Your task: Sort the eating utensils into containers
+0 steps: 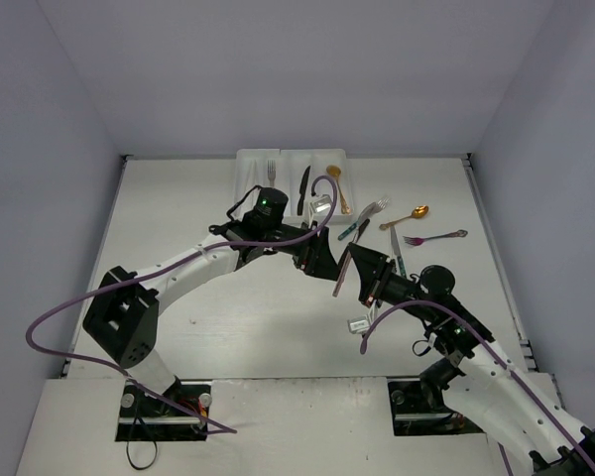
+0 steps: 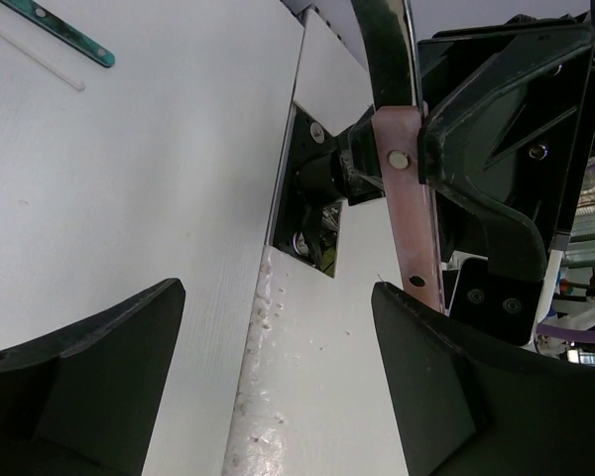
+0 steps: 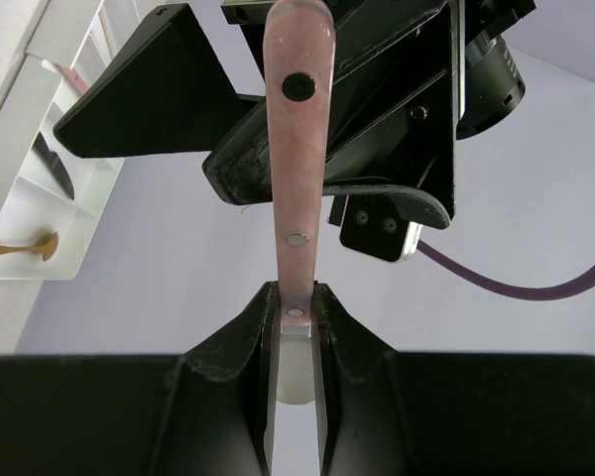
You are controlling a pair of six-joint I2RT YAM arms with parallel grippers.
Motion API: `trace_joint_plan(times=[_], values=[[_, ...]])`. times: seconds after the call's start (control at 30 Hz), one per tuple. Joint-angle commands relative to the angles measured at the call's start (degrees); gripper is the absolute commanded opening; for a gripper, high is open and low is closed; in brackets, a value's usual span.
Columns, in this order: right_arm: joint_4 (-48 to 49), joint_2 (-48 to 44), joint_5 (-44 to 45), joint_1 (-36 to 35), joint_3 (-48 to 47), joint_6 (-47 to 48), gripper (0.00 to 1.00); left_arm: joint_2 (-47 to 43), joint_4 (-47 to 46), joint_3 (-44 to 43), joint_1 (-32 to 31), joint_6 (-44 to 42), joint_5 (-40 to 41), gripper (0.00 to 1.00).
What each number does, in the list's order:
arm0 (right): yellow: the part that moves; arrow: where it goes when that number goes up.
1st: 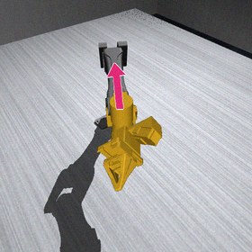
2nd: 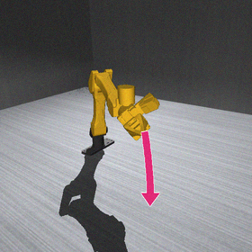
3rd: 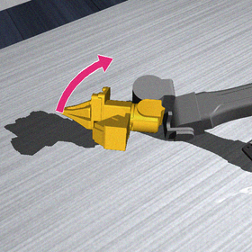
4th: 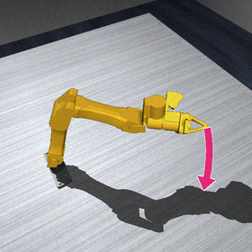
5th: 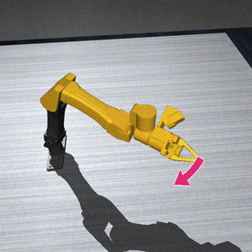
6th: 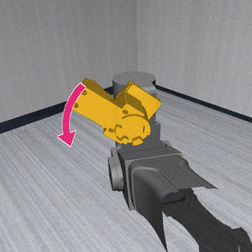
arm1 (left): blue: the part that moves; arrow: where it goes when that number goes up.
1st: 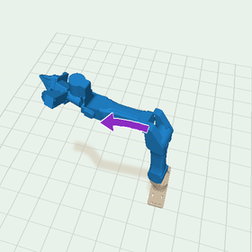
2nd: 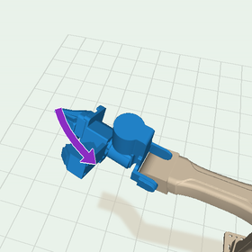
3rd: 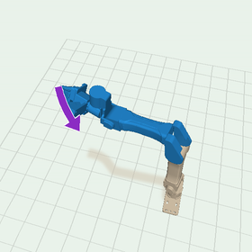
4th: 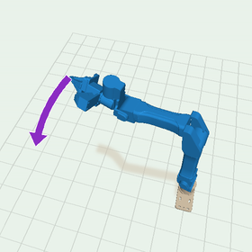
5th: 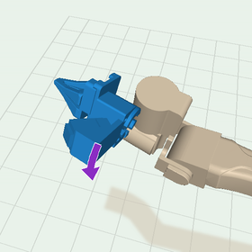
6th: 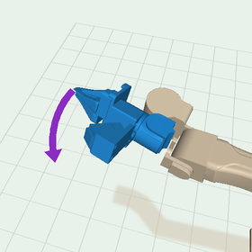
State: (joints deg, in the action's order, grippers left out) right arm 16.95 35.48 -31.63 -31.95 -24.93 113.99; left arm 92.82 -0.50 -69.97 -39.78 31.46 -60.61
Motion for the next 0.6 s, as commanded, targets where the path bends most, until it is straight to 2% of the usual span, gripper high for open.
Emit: trace_joint_plan(times=[0.0,0.37,0.57], values=[[6.23,-0.38,-0.89,-0.39,-0.28,6.64,0.00,-2.20,-6.04,-2.13,-0.30,1.13,-2.86,0.75],[6.07,-0.82,-0.65,-0.33,-0.05,6.20,0.00,-5.56,-6.53,-2.86,6.79,1.41,-4.67,0.75],[6.16,1.05,-0.49,-0.39,-0.49,7.56,0.00,-6.07,-7.23,-3.85,6.44,2.09,-8.31,0.74]])
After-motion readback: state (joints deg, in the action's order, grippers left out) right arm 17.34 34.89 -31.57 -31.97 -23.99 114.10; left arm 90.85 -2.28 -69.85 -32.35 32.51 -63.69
